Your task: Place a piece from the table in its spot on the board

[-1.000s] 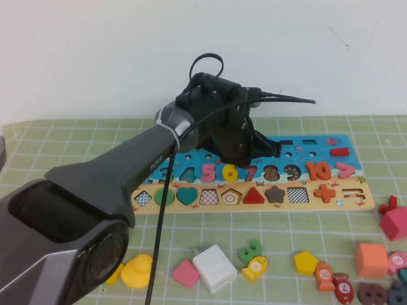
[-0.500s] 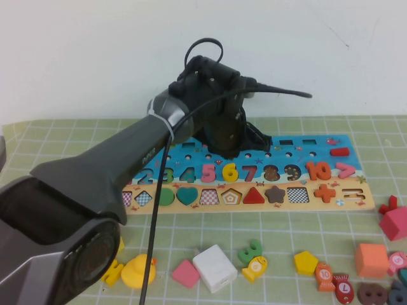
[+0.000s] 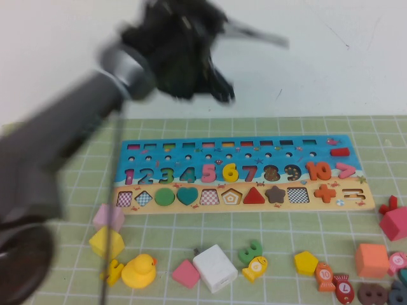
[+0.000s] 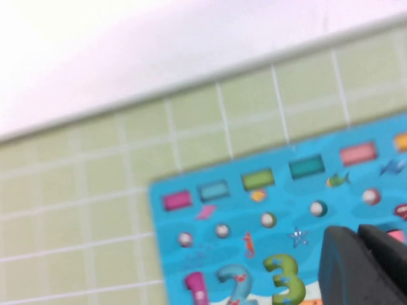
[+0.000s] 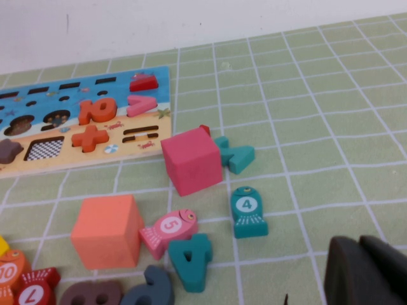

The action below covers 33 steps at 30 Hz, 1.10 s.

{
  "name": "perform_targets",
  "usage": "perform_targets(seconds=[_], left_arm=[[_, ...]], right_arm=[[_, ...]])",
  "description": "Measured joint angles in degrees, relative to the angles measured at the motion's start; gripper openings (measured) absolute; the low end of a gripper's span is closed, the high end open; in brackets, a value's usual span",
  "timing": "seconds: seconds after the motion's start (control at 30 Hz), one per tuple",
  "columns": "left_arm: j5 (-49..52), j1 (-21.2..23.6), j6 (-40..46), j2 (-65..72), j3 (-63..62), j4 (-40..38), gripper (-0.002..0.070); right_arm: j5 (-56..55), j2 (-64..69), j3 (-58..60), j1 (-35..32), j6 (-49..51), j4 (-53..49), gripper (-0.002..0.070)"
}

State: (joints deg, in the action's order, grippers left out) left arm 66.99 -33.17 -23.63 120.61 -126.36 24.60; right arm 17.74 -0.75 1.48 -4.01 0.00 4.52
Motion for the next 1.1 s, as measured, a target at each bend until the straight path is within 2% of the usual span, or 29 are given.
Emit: perform_targets(seconds=[0.23, 0.47, 0.63, 0.83, 0.97, 1.1], left_arm=[[1.6, 0.0, 1.2, -16.6, 0.0, -0.2, -0.0002], [4.2, 0.0, 6.4, -33.1, 3.3, -0.6, -0.0002], [3.2, 0.0, 7.8, -47.0, 17.4, 1.1, -0.0002], [-7.4, 0.0, 6.6, -68.4, 42.3, 3.1, -0.0002], [-14.1, 0.0, 0.4, -79.6, 55.1, 4.8, -0.0002], [-15.8, 0.0, -2.1, -86.4, 63.1, 5.6, -0.0002]], right_arm=[[0.0, 0.0, 0.0, 0.0, 0.0, 0.0, -0.0003], [0.0, 0.0, 0.0, 0.0, 0.0, 0.0, -0.0003], [0.0, 0.0, 0.0, 0.0, 0.0, 0.0, -0.0003], [0.0, 0.0, 0.0, 0.0, 0.0, 0.0, -0.0003], [0.0, 0.0, 0.0, 0.0, 0.0, 0.0, -0.0003], [0.0, 0.0, 0.0, 0.0, 0.0, 0.0, -0.0003]])
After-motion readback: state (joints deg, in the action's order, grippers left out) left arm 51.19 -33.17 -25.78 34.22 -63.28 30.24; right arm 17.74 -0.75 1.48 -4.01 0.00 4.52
